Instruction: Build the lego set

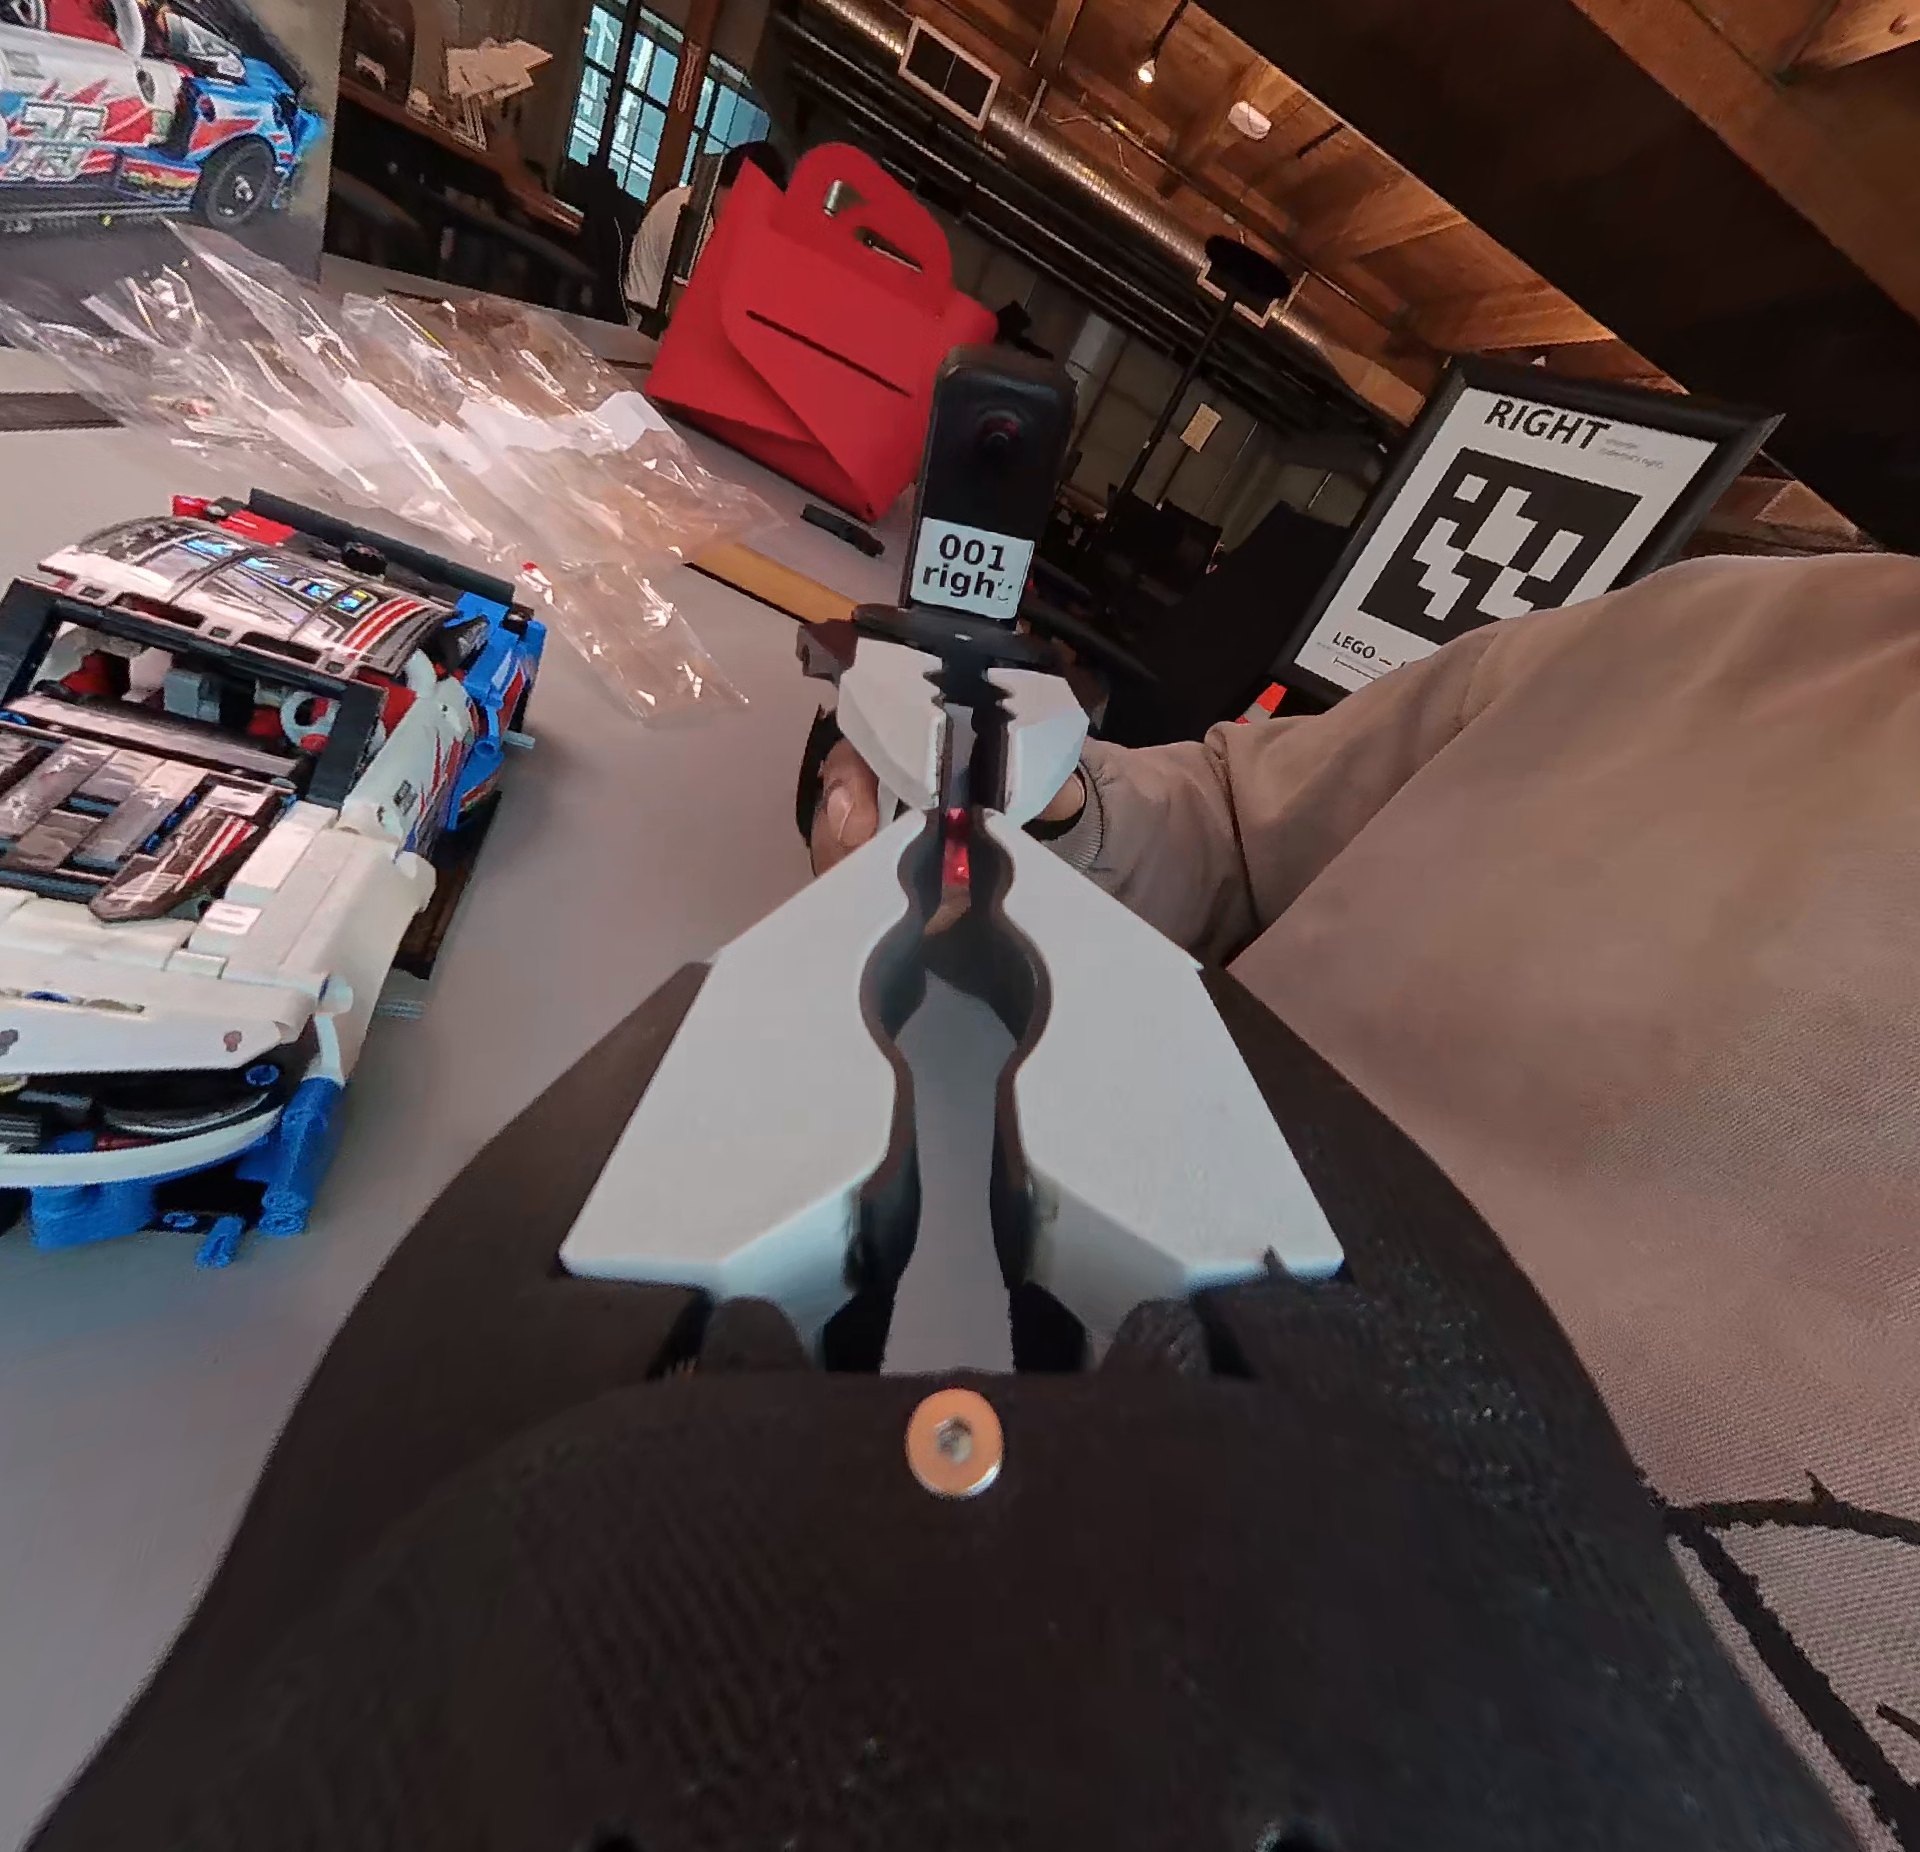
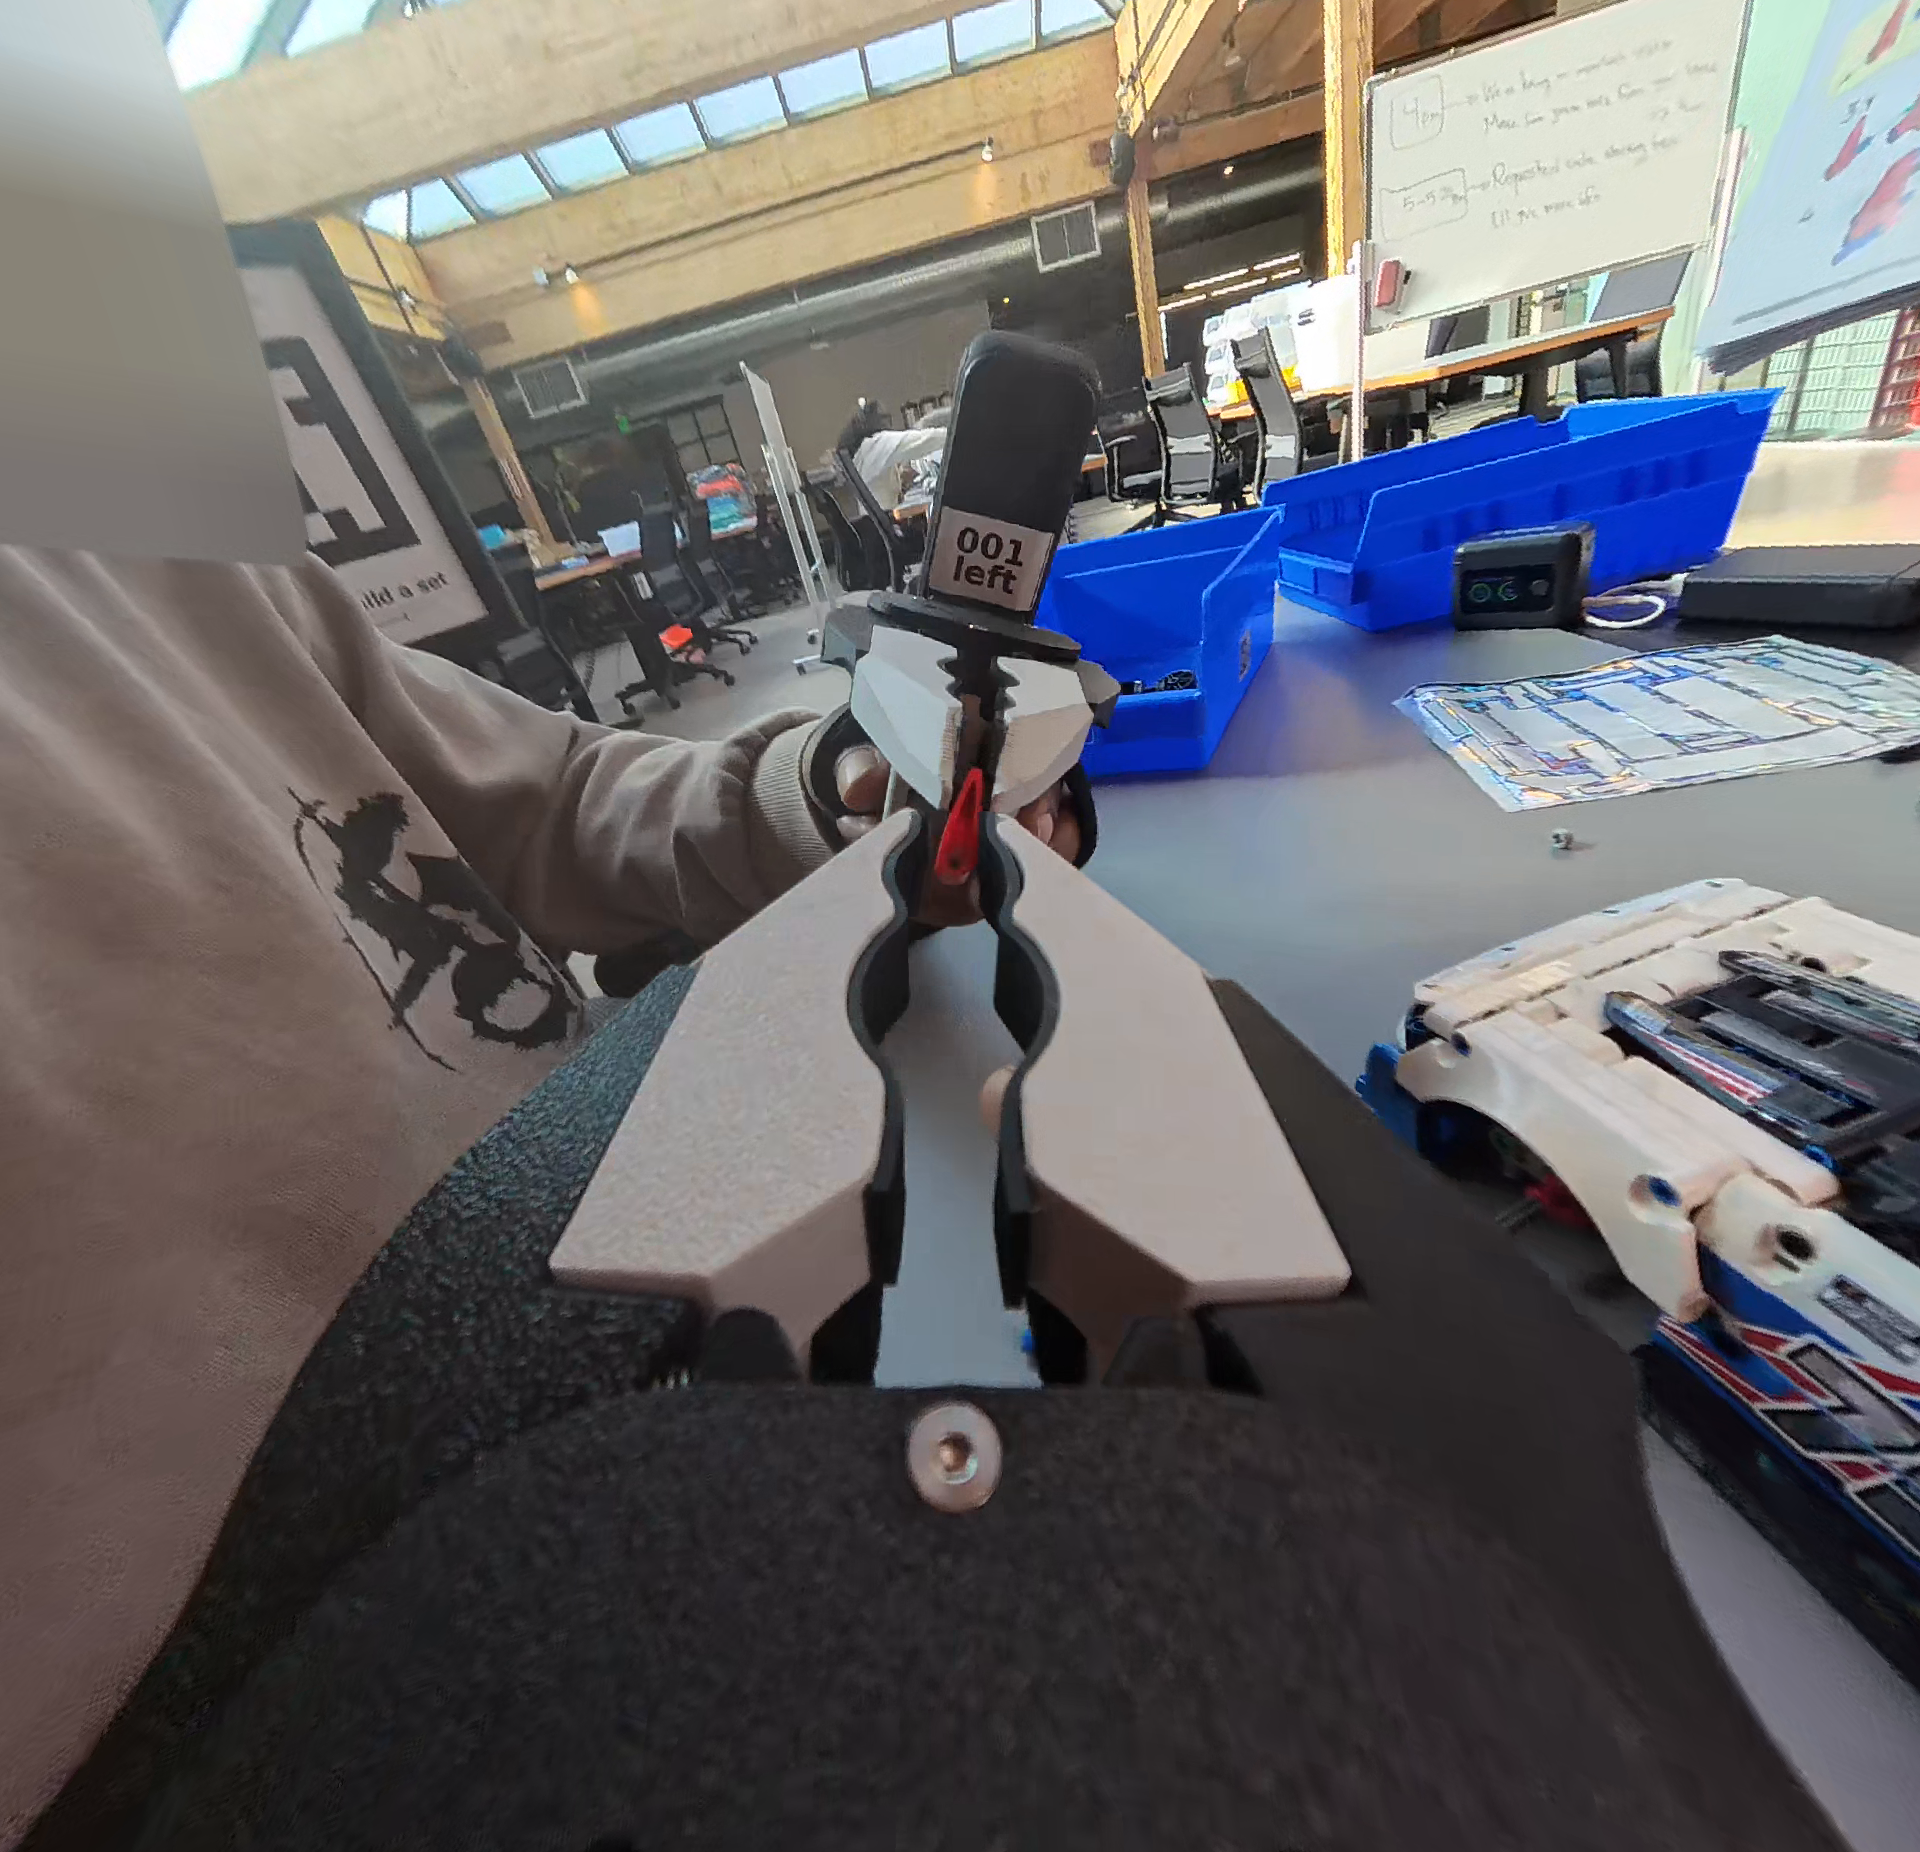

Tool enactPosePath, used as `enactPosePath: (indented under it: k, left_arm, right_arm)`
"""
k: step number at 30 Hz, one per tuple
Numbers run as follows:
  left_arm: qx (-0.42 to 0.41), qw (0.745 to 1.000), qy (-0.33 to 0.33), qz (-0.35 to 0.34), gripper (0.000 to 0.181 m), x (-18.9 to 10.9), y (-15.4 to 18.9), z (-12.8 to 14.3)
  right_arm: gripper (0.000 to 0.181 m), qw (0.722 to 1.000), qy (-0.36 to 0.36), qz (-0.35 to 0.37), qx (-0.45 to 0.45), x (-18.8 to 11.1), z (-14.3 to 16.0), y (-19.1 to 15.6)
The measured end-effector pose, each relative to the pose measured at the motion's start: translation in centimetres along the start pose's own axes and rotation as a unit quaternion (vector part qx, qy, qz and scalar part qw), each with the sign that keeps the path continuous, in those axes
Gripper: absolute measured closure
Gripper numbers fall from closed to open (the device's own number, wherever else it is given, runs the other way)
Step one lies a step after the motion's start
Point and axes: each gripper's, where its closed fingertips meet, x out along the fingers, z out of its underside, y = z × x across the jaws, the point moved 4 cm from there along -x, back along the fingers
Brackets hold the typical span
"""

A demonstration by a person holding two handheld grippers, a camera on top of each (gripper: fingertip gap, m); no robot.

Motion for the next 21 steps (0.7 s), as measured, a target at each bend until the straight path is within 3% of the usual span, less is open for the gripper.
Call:
enactPosePath:
  k: [16, 21]
  left_arm:
    - [-0.022, 1.0, -0.01, 0.01, 0.18, 0.5, -0.2, 0.7]
    - [-0.013, 1.0, -0.003, 0.002, 0.176, 0.6, -0.3, 0.7]
  right_arm:
    - [0.176, 0.998, -0.055, 0.002, -0.011, 0.0, 1.2, -0.1]
    - [0.177, 0.999, -0.042, 0.001, 0.007, 0.0, 1.0, 0.0]
